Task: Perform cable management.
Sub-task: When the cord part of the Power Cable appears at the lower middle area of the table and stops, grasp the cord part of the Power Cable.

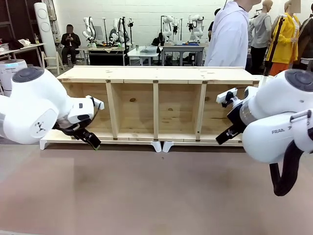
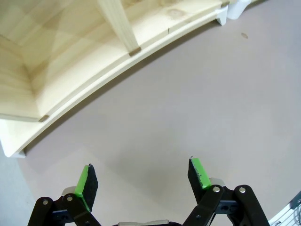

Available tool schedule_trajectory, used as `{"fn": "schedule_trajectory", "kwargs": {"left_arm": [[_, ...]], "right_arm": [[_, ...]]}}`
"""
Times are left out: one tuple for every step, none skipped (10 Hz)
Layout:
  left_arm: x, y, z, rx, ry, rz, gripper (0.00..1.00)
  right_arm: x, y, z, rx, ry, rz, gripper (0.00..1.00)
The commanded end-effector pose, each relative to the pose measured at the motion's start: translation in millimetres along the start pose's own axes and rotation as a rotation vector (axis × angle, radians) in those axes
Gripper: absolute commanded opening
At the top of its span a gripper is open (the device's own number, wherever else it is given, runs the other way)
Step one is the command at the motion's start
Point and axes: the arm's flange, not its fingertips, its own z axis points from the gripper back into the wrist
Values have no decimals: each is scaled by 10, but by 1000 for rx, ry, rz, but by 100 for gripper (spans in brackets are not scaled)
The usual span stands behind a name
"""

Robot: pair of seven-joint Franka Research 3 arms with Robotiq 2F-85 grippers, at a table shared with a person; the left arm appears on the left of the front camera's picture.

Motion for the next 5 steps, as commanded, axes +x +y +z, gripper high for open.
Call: {"fn": "schedule_trajectory", "kwargs": {"left_arm": [[-663,-90,391,13,-67,74,100],[-894,-82,543,22,-126,111,100],[-1108,-45,708,32,-190,141,100],[-1286,-27,836,41,-242,162,100],[-1465,-31,935,56,-275,183,100]], "right_arm": [[-821,293,584,-69,15,-63,100],[-938,329,761,-84,21,-82,100],[-1064,344,942,-110,21,-113,100],[-1180,354,1087,-131,18,-141,100],[-1301,372,1224,-147,1,-161,100]]}}
